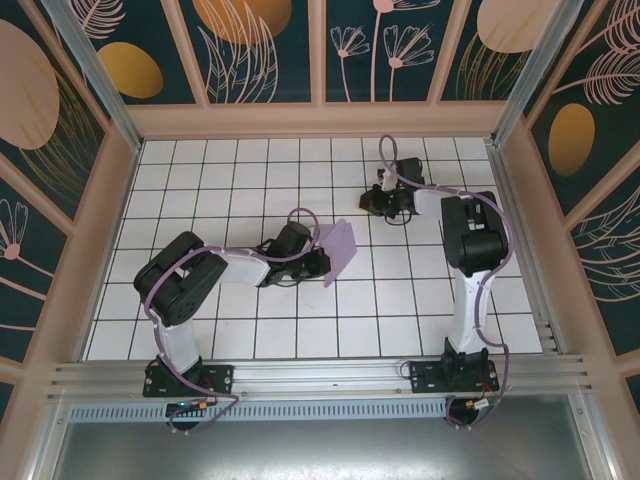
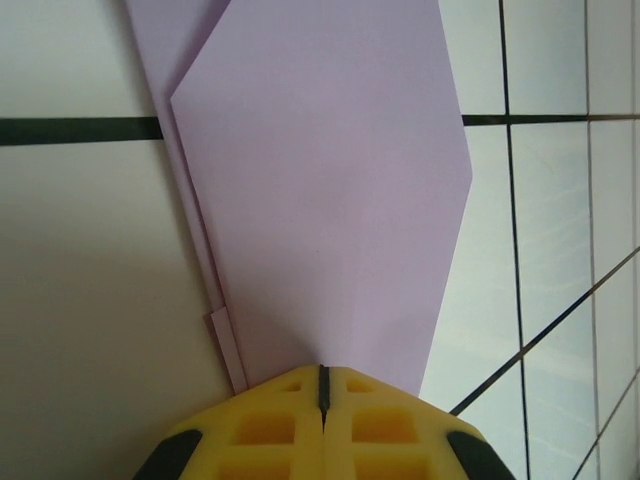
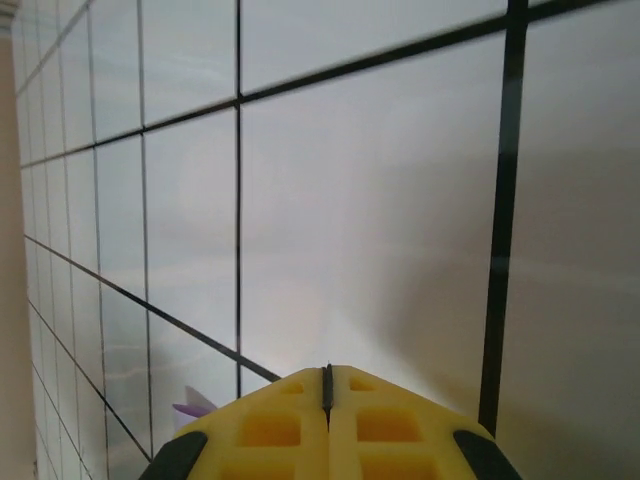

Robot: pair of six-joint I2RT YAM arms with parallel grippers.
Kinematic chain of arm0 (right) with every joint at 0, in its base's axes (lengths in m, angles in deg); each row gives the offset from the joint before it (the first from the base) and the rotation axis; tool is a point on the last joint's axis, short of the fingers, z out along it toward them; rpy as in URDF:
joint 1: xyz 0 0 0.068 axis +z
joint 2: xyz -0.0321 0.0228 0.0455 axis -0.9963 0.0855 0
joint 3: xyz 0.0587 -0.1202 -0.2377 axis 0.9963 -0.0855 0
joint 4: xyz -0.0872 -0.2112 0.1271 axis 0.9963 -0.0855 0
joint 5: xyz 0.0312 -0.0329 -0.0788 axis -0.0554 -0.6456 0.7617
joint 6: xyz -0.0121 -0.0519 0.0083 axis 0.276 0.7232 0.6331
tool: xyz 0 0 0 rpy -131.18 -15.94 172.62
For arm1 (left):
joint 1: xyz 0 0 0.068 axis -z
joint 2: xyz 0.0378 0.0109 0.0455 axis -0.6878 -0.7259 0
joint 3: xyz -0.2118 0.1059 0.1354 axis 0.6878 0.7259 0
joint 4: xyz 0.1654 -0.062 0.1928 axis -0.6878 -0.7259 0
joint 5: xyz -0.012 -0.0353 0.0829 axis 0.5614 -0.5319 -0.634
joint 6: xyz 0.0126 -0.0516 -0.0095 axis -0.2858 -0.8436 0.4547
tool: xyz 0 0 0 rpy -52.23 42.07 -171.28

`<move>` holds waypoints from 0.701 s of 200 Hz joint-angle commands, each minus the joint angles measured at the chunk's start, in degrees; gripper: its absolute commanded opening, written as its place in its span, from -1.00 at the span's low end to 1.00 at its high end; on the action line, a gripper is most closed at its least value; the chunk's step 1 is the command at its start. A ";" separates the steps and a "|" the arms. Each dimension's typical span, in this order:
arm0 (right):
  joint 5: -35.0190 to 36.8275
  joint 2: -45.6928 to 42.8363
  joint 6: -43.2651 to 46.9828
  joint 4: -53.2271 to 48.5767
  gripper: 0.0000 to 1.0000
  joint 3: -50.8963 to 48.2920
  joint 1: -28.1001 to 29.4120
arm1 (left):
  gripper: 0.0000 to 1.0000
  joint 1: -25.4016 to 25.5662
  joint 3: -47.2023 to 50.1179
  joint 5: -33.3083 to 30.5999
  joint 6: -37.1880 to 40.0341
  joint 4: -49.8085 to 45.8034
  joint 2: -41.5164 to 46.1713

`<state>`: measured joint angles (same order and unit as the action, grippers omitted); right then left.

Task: Fold a paper plane with a square sheet of paper (pick it up from the middle)
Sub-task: Fourth fold the wing at the center of the table.

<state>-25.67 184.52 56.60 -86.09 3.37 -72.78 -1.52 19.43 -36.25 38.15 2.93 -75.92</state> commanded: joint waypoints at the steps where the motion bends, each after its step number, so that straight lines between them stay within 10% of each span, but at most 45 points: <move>1: -0.57 -7.25 -0.19 1.66 -0.89 -3.53 1.62 | -1.00 -0.08 -1.02 -5.49 7.58 -14.91 -3.15; 140: 0.55 -7.11 -3.70 4.87 -0.90 -16.40 12.17 | -1.00 -2.20 -3.52 -2.07 14.88 -16.07 -0.35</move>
<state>-26.26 175.63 53.15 -81.37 -13.20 -60.41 -2.79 14.38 -36.60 52.44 -7.54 -75.92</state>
